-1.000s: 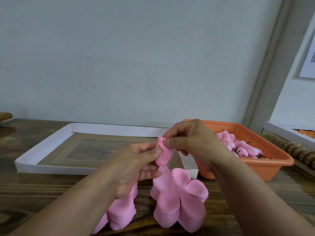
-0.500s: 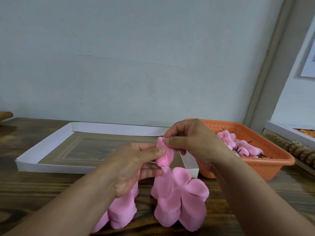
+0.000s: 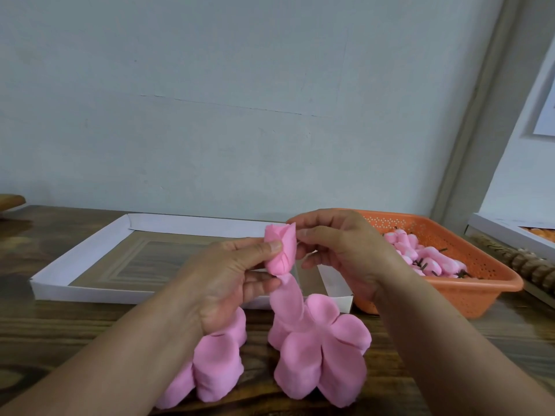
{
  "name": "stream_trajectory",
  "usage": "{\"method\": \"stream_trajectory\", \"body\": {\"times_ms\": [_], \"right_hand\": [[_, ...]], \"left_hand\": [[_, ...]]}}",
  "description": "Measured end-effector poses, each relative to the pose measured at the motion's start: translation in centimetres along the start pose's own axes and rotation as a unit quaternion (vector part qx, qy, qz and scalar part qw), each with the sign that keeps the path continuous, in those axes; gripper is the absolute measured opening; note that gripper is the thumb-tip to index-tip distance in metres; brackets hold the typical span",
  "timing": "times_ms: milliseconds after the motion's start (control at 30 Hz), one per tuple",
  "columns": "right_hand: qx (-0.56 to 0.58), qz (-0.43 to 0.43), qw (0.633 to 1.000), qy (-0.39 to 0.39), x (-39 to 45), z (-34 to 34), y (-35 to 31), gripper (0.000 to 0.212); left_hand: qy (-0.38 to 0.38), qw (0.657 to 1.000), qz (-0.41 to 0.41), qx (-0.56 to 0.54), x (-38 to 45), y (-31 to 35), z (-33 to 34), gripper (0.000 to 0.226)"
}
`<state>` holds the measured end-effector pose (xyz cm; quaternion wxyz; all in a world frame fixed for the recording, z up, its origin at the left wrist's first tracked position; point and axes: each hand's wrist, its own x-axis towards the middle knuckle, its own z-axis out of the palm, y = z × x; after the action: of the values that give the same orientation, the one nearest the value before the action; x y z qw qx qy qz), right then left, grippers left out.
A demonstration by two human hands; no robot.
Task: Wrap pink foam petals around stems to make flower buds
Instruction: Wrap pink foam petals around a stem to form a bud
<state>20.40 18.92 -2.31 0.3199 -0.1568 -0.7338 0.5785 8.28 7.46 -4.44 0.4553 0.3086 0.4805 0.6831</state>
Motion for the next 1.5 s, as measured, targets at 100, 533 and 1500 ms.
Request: {"method": "stream_trajectory", "body": {"times_ms": [100,533,1500], "right_hand": [[-0.003,-0.014,0.999,0.03,0.1,0.0,0.1,0.013],[-0.198,-0.061,0.976,0.061,-0.4,1.1,-0.3,0.01],[-0.251,-0.097,0.962,0.053,-0.2,0.9,0.2,0.032]], "left_hand": [[-0.007,1.0,0.004,-0.003,0.0,0.1,-0.1,0.013],[0.015,0.999,0.025,0.016,0.4,-0.4,-0.3,0.033],[0.05,0.998,0.036,0.03,0.5,-0.3,-0.2,0.032]]}}
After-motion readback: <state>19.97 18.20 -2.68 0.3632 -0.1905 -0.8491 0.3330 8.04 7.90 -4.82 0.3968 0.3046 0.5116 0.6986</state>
